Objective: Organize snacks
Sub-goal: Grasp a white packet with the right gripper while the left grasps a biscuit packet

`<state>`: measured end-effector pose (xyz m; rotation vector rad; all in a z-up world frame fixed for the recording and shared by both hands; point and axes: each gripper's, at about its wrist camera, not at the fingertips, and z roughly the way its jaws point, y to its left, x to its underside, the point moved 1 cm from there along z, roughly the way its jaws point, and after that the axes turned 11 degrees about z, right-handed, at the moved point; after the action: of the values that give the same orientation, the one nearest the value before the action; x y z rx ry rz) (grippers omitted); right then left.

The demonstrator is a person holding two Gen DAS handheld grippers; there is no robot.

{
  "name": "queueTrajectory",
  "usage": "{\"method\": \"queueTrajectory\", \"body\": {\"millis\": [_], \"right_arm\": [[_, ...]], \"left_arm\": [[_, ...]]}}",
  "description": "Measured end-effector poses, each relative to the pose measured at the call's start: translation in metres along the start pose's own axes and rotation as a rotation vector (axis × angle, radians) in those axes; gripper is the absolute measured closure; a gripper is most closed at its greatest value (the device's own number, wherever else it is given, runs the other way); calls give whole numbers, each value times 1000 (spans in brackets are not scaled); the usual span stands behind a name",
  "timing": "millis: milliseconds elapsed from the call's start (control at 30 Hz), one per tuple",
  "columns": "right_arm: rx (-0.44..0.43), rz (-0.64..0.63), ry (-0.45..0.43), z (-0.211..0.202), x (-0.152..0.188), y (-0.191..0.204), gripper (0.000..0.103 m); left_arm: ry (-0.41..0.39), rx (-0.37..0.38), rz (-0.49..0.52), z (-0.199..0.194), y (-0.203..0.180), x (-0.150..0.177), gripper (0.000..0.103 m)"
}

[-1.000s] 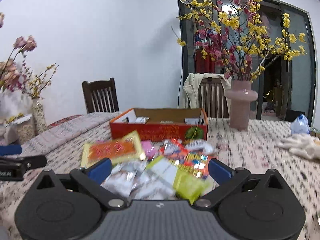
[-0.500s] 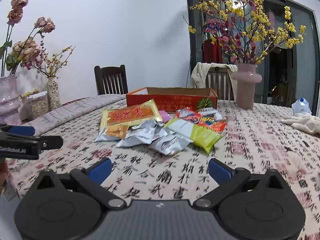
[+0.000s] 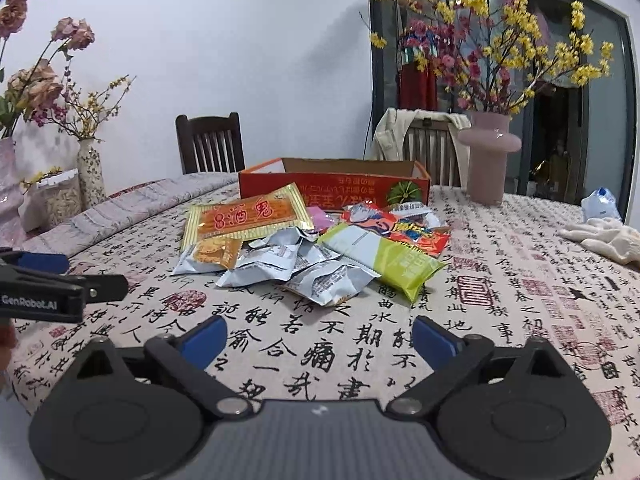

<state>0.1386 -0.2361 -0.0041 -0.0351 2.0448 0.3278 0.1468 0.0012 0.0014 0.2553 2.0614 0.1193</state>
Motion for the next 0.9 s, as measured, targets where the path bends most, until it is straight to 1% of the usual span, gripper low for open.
{"method": "queueTrajectory", "body": {"millis": [67, 167, 300, 400, 533, 600, 667, 700, 767, 800, 900], "right_arm": [[6, 2, 17, 9, -4, 0, 10], [17, 5, 38, 23, -9, 0, 17], [26, 26, 68, 42, -20, 0, 18], [39, 36, 83, 57, -29, 0, 20], [45, 42, 108, 78, -40, 0, 27], [43, 53, 122, 88, -44, -2, 32], [39, 71, 136, 98, -49, -5, 34], [36, 80, 140, 103, -51, -7, 36], [34, 97, 145, 111, -56, -10, 36], [34, 102, 145, 115, -57, -11, 37], [28, 104, 148, 124, -60, -11, 39]], "left_arm": [[17, 5, 1, 10, 2, -3, 0], [36, 24, -6, 26, 5, -9, 0], [62, 60, -32, 49, 11, -24, 0], [108, 75, -60, 73, 15, -35, 0], [143, 96, -103, 100, 18, -49, 0], [151, 98, -106, 112, 16, -54, 1], [163, 93, -101, 121, 13, -58, 3], [174, 98, -101, 127, 12, -59, 6], [198, 109, -101, 136, 9, -59, 13], [213, 112, -102, 141, 9, -59, 19], [202, 98, -78, 145, 6, -59, 28]]}}
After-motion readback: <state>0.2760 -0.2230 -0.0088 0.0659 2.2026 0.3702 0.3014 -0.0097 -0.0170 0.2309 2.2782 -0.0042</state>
